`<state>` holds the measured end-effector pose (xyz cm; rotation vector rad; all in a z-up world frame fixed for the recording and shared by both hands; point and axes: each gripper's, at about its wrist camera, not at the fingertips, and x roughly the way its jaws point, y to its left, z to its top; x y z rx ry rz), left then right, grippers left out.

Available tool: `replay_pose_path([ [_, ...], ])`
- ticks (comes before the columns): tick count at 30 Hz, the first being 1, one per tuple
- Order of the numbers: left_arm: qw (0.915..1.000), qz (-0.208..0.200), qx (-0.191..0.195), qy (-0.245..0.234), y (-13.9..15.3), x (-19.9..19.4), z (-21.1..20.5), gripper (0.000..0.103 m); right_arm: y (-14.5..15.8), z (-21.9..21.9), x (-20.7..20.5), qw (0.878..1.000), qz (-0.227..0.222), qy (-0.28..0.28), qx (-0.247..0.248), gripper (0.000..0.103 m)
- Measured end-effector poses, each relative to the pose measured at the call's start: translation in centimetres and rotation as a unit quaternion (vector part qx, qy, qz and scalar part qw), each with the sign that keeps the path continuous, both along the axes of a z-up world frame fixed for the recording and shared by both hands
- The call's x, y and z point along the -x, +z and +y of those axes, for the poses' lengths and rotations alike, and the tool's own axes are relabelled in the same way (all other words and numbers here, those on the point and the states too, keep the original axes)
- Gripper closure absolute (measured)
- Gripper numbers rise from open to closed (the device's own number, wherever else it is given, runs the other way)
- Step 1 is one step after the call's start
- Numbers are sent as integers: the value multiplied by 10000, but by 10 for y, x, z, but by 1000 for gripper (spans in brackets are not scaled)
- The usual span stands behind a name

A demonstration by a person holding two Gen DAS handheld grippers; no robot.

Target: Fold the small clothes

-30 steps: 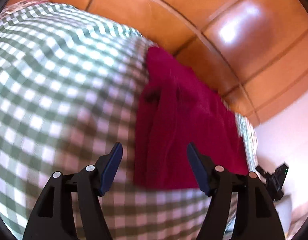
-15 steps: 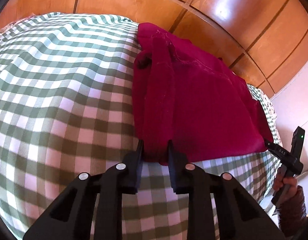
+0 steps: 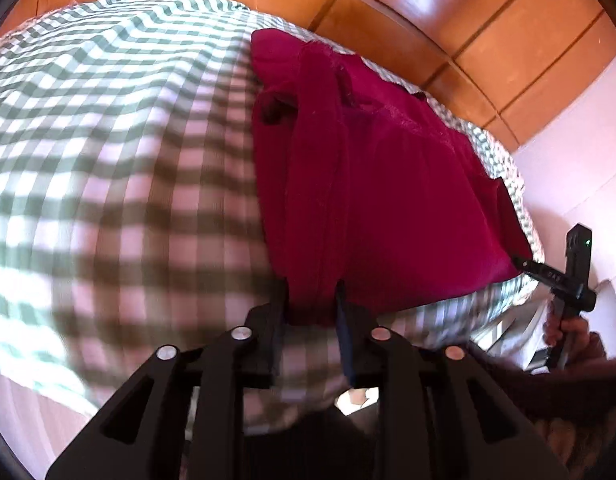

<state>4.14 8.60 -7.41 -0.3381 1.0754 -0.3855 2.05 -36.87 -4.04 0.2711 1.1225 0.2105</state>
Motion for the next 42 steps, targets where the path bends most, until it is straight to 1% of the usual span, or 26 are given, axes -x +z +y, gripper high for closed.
replay_pose_path([
  [1, 10000, 12, -35, 65, 1, 2, 2, 68, 1, 0, 3, 10000, 27, 32, -17, 76],
  [2, 9999, 36, -4, 125, 2, 2, 6, 65, 2, -1, 5, 10000, 36, 42, -24, 73],
  [3, 9998, 46, 32, 183, 4, -1, 10, 59, 3, -1, 4, 10000, 52, -3, -3, 68],
  [4, 9995, 3, 63, 308, 7, -6, 14, 58, 5, -4, 2, 9999, 82, -56, -53, 59],
  [5, 9993, -49, 60, 353, 9, -10, 16, 58, 6, -6, 0, 9998, 61, -136, -90, 52],
  [6, 9992, -106, 3, 389, 13, -15, 16, 58, 9, -8, -2, 9997, -20, -229, -81, 40],
  [7, 9987, -203, -144, 451, 16, -23, 15, 58, 14, -9, -5, 9994, -156, -314, -14, 38],
  [10, 9974, -446, -341, 459, 27, -43, 5, 58, 26, -7, -19, 9980, -468, -416, 117, 38],
  [13, 9953, -630, -621, 381, 30, -65, -8, 59, 35, 3, -37, 9955, -814, -252, 413, 38],
  [15, 9944, -638, -760, 366, 29, -75, -12, 59, 37, 9, -48, 9941, -924, -140, 544, 38],
  [17, 9943, -648, -777, 334, 27, -82, -15, 62, 34, 19, -61, 9930, -967, 11, 682, 41],
  [19, 9948, -628, -727, 336, 25, -88, -15, 65, 28, 25, -71, 9925, -885, 101, 836, 52],
  [20, 9950, -622, -709, 337, 24, -92, -21, 68, 26, 27, -75, 9921, -851, 116, 911, 56],
  [21, 9951, -622, -702, 320, 24, -93, -23, 74, 24, 30, -78, 9919, -825, 129, 962, 64],
  [22, 9951, -652, -697, 261, 25, -92, -23, 86, 23, 31, -78, 9916, -807, 137, 997, 75],
  [23, 9948, -698, -704, 229, 27, -92, -29, 91, 23, 30, -77, 9915, -804, 126, 1010, 79],
  [24, 9943, -800, -678, 202, 30, -90, -29, 95, 24, 28, -74, 9917, -802, 90, 1004, 86],
  [25, 9941, -874, -606, 195, 33, -86, -27, 96, 25, 26, -71, 9919, -789, 63, 997, 96],
  [27, 9939, -951, -507, 225, 37, -82, -22, 96, 28, 21, -64, 9920, -798, -23, 982, 96],
  [29, 9936, -1024, -415, 255, 42, -75, -14, 96, 38, 17, -55, 9917, -889, -53, 924, 96],
  [31, 9926, -1148, -325, 236, 49, -66, -8, 96, 53, 16, -48, 9905, -1051, -47, 889, 97],
  [34, 9906, -1309, -331, 232, 61, -61, -5, 96, 76, 16, -45, 9878, -1304, -23, 855, 97],
  [38, 9864, -1588, -274, 333, 83, -68, 1, 96, 103, 16, -56, 9829, -1657, -1, 799, 97],
  [42, 9823, -1773, -412, 448, 97, -93, 2, 96, 115, 12, -83, 9795, -1841, -97, 810, 97],
])
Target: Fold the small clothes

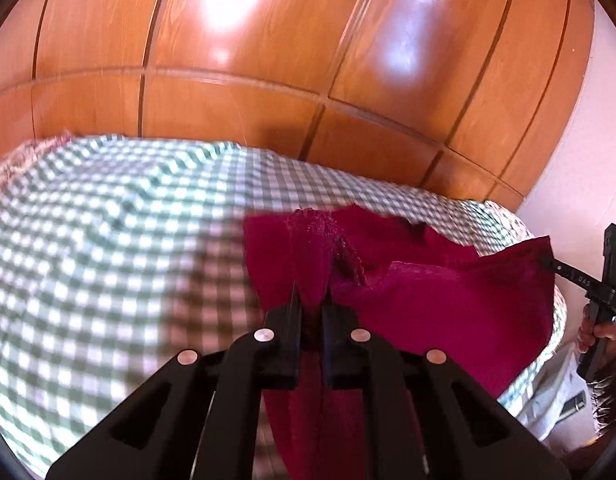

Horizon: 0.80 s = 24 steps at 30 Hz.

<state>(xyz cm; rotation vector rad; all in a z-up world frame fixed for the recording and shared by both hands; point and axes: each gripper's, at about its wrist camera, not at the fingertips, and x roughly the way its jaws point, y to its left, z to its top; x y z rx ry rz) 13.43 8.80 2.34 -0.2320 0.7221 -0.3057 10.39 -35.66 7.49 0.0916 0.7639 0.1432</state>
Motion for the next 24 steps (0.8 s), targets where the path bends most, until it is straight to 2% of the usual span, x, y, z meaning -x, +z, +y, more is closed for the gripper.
replay_pose_path([
  [4, 9998, -75, -116, 153, 6, -35, -1, 96, -2, -6, -41, 9998, -30, -173, -71, 97],
  [12, 9984, 105, -340, 440, -4, -105, -11, 96, -31, -8, -110, 9986, 153, -500, -82, 97],
  [15, 9974, 223, -464, 509, -15, -131, -17, 96, -51, -7, -134, 9975, 302, -645, 21, 97],
  [21, 9919, 745, -812, 636, -54, -175, -34, 96, -110, -9, -168, 9904, 955, -985, 161, 97],
  [24, 9875, 1015, -1020, 639, -72, -184, -39, 89, -126, -13, -170, 9880, 1116, -1064, 43, 97],
])
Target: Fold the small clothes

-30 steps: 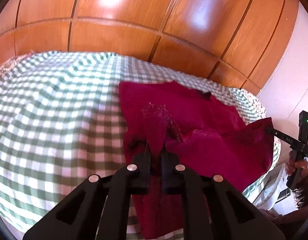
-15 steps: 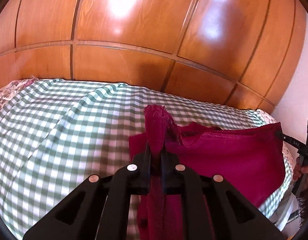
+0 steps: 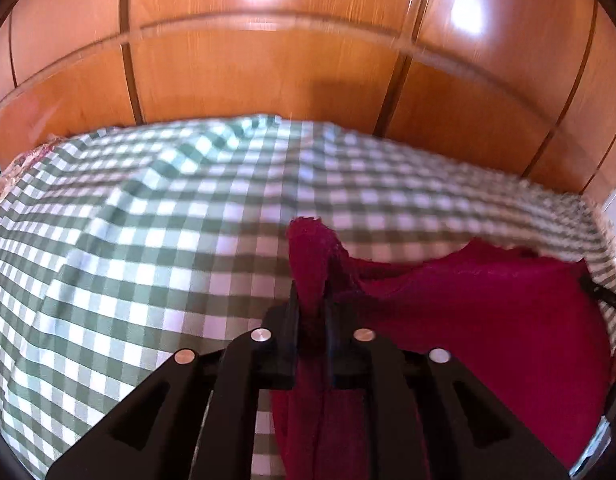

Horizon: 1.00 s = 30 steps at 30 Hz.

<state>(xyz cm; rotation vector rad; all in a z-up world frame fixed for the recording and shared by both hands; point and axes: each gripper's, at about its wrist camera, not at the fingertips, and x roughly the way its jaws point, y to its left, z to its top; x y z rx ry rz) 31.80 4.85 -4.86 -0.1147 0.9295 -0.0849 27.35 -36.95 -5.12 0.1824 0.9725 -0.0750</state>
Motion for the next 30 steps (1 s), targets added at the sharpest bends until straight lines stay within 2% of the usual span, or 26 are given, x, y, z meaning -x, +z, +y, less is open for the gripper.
replay_pose_path([
  [2, 9998, 66, 165, 42, -1, 5, 6, 83, 2, -3, 3, 9999, -41, -17, -110, 96],
  [3, 9996, 62, 276, 67, 1, 9, 11, 72, 6, -4, 6, 9999, -74, 11, -115, 90],
  [4, 9992, 61, 371, 137, 4, 16, 18, 68, 10, -4, 10, 9999, -114, 25, -74, 81],
  [5, 9989, 50, 449, 133, 5, 21, 22, 68, 15, -4, 16, 9998, -180, 46, -14, 74],
  [6, 9985, 32, 536, 113, 6, 28, 28, 68, 20, -4, 23, 9997, -244, 62, 31, 53],
  [7, 9980, 19, 632, 95, 8, 38, 34, 67, 25, -5, 32, 9993, -349, 66, 65, 45],
  [12, 9926, 16, 1208, -144, 11, 94, 60, 67, 37, -10, 81, 9986, -437, 243, -189, 45],
  [17, 9830, 15, 1791, -404, 7, 155, 68, 65, 31, -14, 138, 9977, -225, 408, -493, 45],
  [21, 9826, 213, 1772, -512, -13, 176, 55, 65, 16, -21, 175, 9964, -7, 311, -794, 45],
  [23, 9809, 354, 1854, -465, -26, 177, 50, 72, 10, -20, 183, 9962, 44, 282, -820, 45],
  [24, 9821, 359, 1798, -433, -28, 177, 46, 79, 7, -18, 185, 9963, 87, 308, -798, 51],
  [25, 9844, 355, 1672, -408, -28, 176, 43, 86, 4, -13, 186, 9962, 146, 420, -752, 75],
  [26, 9873, 313, 1499, -420, -24, 175, 41, 89, 5, -7, 187, 9972, 139, 475, -559, 80],
  [27, 9896, 245, 1352, -415, -19, 176, 40, 93, 8, -5, 187, 9977, 88, 521, -433, 90],
  [28, 9920, 177, 1179, -408, -15, 177, 40, 94, 12, -5, 188, 9976, 1, 573, -388, 94],
  [30, 9953, 171, 871, -379, -12, 176, 42, 95, 7, -13, 183, 9979, 74, 482, -415, 94],
])
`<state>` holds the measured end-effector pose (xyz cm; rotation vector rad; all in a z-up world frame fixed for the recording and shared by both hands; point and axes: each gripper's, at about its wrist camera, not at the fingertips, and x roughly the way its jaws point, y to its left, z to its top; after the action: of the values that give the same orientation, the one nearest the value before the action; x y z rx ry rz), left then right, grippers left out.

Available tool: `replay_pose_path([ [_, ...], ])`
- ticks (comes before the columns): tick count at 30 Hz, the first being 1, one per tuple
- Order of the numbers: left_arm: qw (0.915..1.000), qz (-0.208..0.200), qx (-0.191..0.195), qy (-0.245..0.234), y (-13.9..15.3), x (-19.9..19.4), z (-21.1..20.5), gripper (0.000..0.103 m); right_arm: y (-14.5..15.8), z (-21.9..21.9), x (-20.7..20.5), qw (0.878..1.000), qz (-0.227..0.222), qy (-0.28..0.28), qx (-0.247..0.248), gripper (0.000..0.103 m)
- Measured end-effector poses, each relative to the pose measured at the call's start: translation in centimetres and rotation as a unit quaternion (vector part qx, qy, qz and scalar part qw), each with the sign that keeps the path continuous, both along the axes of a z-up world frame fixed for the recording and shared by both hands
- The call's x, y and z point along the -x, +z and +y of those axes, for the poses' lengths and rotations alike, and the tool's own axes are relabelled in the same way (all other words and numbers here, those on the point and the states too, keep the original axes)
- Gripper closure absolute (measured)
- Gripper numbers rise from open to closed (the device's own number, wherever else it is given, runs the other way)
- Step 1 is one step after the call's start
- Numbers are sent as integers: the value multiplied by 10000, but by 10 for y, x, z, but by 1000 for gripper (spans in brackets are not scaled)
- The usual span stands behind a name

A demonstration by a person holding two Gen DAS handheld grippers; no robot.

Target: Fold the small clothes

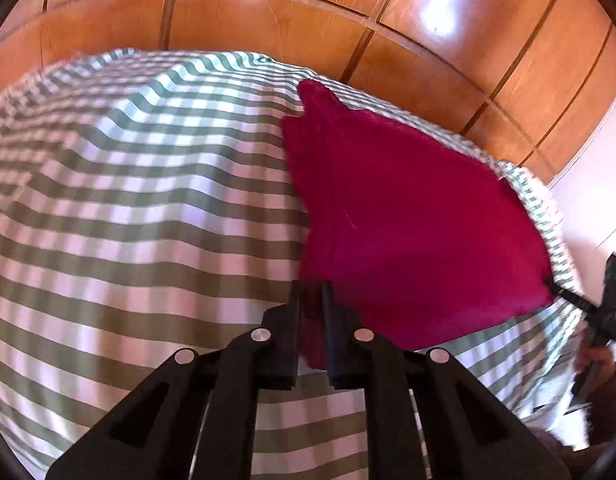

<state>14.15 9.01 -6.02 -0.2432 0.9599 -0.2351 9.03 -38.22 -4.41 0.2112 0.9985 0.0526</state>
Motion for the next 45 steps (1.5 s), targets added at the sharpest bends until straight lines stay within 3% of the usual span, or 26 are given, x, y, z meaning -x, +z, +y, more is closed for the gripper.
replay_pose_path([
  [1, 9995, 35, -297, 116, 0, 1, -1, 102, -5, -2, -2, 10000, 62, -29, -6, 94],
  [2, 9975, 83, -675, 184, 1, 2, -4, 101, -8, -2, -3, 10000, 80, -49, 3, 94],
  [3, 9973, 38, -710, 196, 5, 5, -5, 101, -7, 0, -3, 10000, 46, -60, 38, 94],
  [4, 9990, -85, -404, 157, 14, 13, -3, 99, -3, 1, -1, 10000, 4, -59, 12, 91],
  [5, 9995, -189, -213, 117, 19, 17, 1, 97, 1, 0, 1, 9999, -34, -113, -46, 83],
  [7, 9988, -486, 7, 66, 36, 27, -5, 88, 14, -2, 9, 9989, -294, -362, -10, 41],
  [8, 9984, -557, 85, 5, 41, 29, -10, 86, 21, -2, 11, 9982, -445, -408, 17, 39],
  [11, 9967, -689, 148, -408, 48, 31, -41, 81, 42, 19, 16, 9969, -771, -140, -98, 39],
  [16, 9956, -545, -392, -658, 36, 23, -98, 80, 53, 92, 17, 9911, -985, 891, -2, 39],
  [19, 9950, -447, -758, -464, 26, 22, -114, 79, 41, 130, 18, 9865, -872, 1367, 210, 39],
  [22, 9950, -410, -833, -377, 23, 26, -117, 75, 22, 148, 21, 9841, -613, 1647, 276, 39],
  [25, 9944, -336, -938, -341, 17, 30, -117, 75, -2, 153, 30, 9783, -336, 1855, 862, 39],
  [29, 9949, -318, -915, -293, 13, 30, -116, 74, -7, 140, 39, 9787, -364, 1823, 870, 39],
  [33, 9950, -360, -902, -245, 17, 33, -113, 64, -6, 140, 37, 9793, -313, 1834, 803, 39],
  [38, 9949, -388, -910, -193, 20, 35, -109, 61, 4, 138, 38, 9819, -284, 1794, 539, 34],
  [45, 9944, -375, -976, -184, 19, 36, -108, 58, 31, 110, 27, 9905, -613, 1166, 406, 34],
])
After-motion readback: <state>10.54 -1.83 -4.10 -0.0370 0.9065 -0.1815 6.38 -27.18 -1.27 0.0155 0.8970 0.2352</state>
